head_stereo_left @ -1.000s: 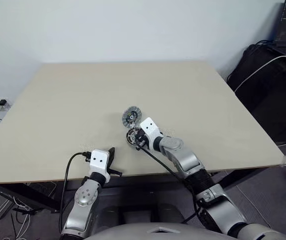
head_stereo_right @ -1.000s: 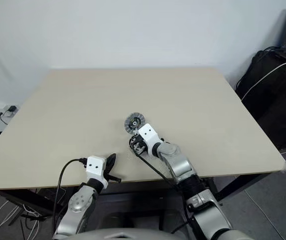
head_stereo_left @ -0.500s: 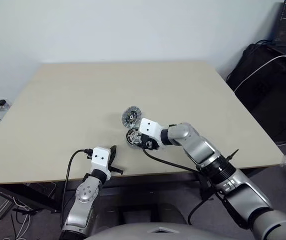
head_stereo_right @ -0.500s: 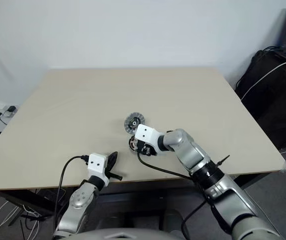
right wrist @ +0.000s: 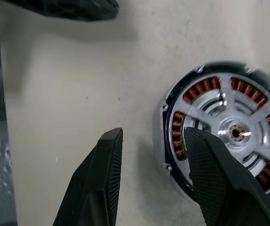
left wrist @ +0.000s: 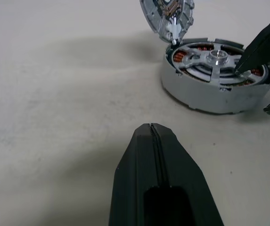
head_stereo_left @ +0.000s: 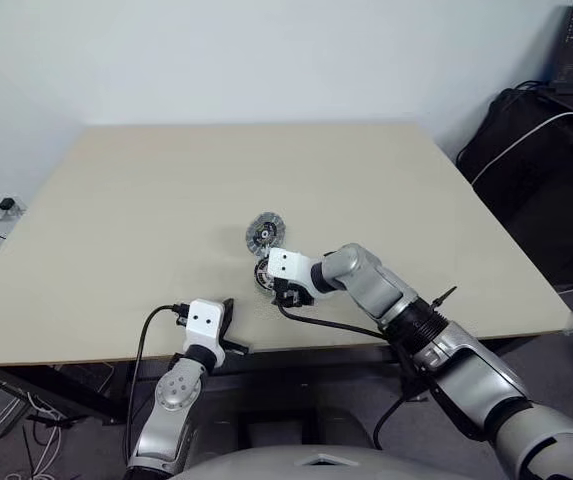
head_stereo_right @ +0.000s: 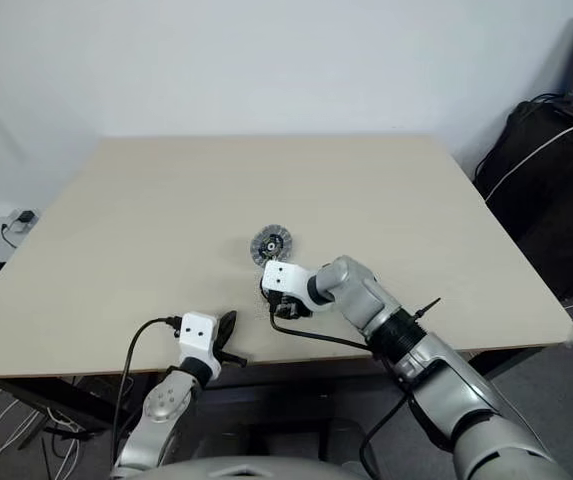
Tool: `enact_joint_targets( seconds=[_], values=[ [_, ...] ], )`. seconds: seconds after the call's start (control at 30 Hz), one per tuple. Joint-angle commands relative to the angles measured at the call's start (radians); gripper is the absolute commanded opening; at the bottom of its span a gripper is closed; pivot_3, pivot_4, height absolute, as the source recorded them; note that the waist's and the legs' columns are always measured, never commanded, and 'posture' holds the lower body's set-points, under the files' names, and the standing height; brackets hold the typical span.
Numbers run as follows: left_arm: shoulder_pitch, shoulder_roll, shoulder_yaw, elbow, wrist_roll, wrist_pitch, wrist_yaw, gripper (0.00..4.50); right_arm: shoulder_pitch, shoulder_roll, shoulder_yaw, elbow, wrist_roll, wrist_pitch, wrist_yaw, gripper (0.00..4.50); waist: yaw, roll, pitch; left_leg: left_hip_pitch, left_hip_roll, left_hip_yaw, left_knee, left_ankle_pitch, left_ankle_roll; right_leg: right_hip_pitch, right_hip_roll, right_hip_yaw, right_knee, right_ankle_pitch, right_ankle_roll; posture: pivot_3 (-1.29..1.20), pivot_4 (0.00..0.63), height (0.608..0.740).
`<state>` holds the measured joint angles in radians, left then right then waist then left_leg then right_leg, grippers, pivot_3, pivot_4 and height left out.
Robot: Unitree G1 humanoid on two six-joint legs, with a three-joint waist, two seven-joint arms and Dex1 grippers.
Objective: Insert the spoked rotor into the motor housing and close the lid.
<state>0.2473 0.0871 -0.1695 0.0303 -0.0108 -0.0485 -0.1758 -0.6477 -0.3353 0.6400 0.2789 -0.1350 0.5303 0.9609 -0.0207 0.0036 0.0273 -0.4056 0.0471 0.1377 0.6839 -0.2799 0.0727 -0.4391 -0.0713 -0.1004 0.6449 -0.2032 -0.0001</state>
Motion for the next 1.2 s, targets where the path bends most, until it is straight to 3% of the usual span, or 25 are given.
enact_joint_targets(
  seconds=[0.03, 0.17, 0.2, 0.43, 0.8, 1.2],
  values=[
    [-0.012, -0.006, -0.005, -0.015, 0.007, -0.011, -0.002, 0.00, -0.032, 0.009, -0.014, 0.019, -0.014, -0.018, 0.007, 2.20, 0.000, 0.000, 0.000, 0.000, 0.000, 0.000, 0.000, 0.000, 0.000, 0.000, 0.000, 0.000, 0.000, 0.000, 0.000, 0.00, 0.000, 0.740],
    [-0.020, -0.016, 0.001, -0.004, 0.000, -0.020, -0.002, 0.00, -0.033, 0.013, -0.003, 0.060, -0.040, -0.030, 0.003, 2.20, 0.000, 0.000, 0.000, 0.000, 0.000, 0.000, 0.000, 0.000, 0.000, 0.000, 0.000, 0.000, 0.000, 0.000, 0.000, 0.00, 0.000, 0.740],
    [-0.020, -0.018, 0.001, -0.006, 0.000, -0.019, -0.002, 0.00, -0.033, 0.013, -0.001, 0.064, -0.045, -0.032, 0.003, 2.03, -0.001, 0.000, 0.000, 0.000, 0.000, 0.000, 0.000, 0.000, 0.000, 0.000, 0.000, 0.000, 0.000, 0.000, 0.000, 0.00, 0.000, 0.740],
    [-0.016, -0.030, 0.000, -0.001, -0.005, -0.024, -0.003, 0.00, -0.026, 0.020, -0.011, 0.073, -0.069, -0.042, -0.011, 0.02, -0.001, 0.001, -0.001, 0.001, 0.000, 0.000, 0.001, 0.000, 0.000, 0.001, 0.000, 0.000, 0.001, 0.001, 0.000, 0.00, 0.000, 0.740],
    [-0.017, -0.041, 0.002, 0.011, -0.007, -0.029, -0.003, 0.00, 0.043, 0.001, -0.093, -0.062, -0.034, 0.055, -0.049, 0.02, 0.006, 0.001, -0.001, 0.000, 0.000, 0.000, 0.001, 0.001, 0.001, 0.001, -0.001, 0.000, 0.001, 0.001, 0.000, 0.00, 0.000, 0.740],
    [-0.015, -0.055, -0.008, 0.027, -0.013, -0.031, -0.016, 0.00, 0.280, 0.038, -0.210, -0.554, 0.075, 0.510, -0.192, 0.02, 0.009, 0.001, -0.001, -0.008, -0.001, -0.001, 0.002, 0.000, 0.002, -0.005, -0.003, -0.002, 0.000, 0.001, 0.000, 0.00, 0.000, 0.740]
  ],
)
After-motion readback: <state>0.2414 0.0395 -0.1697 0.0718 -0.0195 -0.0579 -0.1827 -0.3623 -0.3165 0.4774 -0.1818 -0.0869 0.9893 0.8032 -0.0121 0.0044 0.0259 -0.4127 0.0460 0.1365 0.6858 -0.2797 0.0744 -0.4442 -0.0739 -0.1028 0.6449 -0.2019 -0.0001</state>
